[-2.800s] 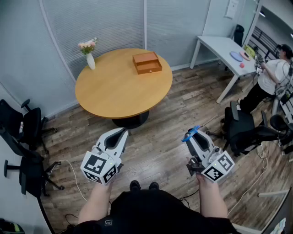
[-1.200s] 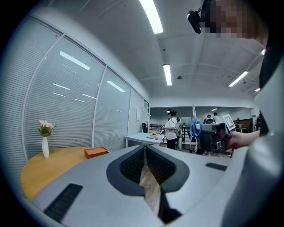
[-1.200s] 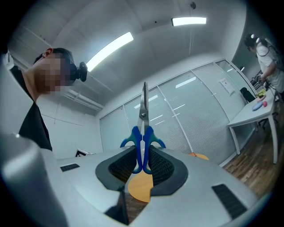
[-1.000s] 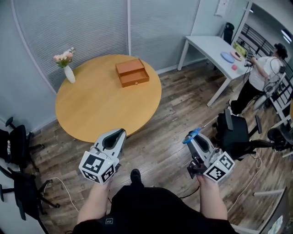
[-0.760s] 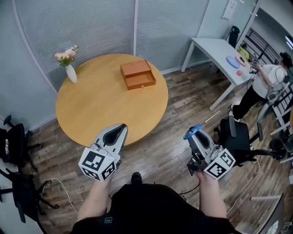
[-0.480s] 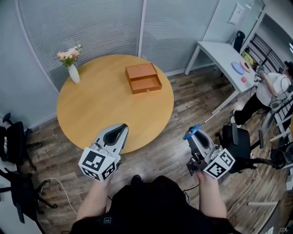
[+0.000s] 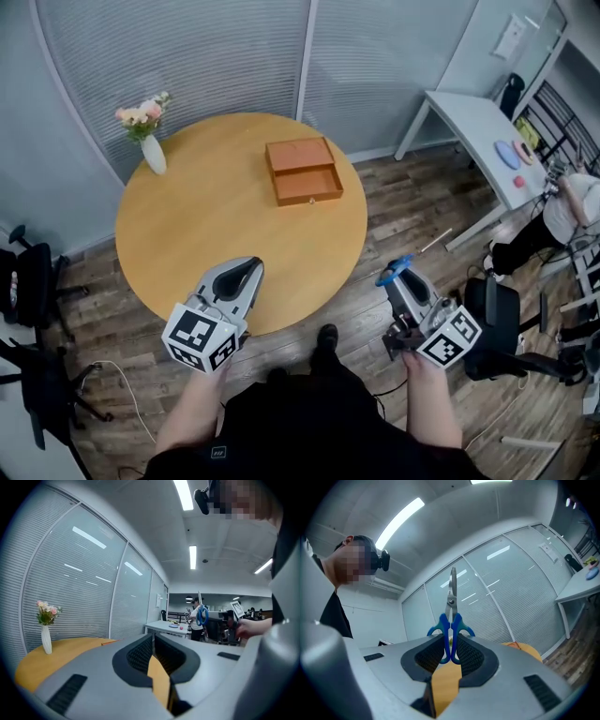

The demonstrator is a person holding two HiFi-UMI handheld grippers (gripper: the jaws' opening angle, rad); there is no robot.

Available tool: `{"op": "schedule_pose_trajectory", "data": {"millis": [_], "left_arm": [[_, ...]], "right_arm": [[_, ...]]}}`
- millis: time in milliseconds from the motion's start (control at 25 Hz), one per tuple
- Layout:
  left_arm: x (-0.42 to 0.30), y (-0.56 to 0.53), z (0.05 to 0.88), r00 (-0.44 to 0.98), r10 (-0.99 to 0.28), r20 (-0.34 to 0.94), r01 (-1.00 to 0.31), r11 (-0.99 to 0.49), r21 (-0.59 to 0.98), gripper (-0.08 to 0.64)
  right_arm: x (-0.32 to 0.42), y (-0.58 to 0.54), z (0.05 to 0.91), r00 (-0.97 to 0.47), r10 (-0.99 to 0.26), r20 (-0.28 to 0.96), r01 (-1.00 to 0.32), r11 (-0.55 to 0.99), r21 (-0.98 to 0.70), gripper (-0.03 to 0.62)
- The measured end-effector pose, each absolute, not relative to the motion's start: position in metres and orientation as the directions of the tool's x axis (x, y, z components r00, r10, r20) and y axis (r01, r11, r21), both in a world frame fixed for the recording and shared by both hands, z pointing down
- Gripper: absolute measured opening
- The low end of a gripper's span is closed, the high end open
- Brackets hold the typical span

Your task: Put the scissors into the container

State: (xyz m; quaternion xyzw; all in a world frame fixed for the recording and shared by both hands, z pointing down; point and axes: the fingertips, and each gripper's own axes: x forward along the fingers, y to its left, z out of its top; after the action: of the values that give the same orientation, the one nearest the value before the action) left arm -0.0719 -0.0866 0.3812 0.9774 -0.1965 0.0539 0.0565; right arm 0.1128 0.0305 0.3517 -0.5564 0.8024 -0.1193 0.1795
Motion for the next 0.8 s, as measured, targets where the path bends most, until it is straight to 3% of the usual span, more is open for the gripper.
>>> {"op": "schedule_pose_trajectory", "data": {"millis": [480, 800], "left_arm": [[0.054, -0.148, 0.387, 0.880, -0.440, 0.178, -0.458, -0.885, 0.077, 0.026], [0.102, -0.173, 0.378, 0.843, -0.510, 0.169, -0.526, -0.848, 0.060, 0.026]], "right_arm": [[0.247, -0.054, 0.376, -0.381, -0.913, -0.144, -0.792, 0.403, -0.458, 0.095], [0.299, -0.096, 0.379, -0.460, -0.876, -0.146, -0.750, 0.471, -0.464, 0.095]]}}
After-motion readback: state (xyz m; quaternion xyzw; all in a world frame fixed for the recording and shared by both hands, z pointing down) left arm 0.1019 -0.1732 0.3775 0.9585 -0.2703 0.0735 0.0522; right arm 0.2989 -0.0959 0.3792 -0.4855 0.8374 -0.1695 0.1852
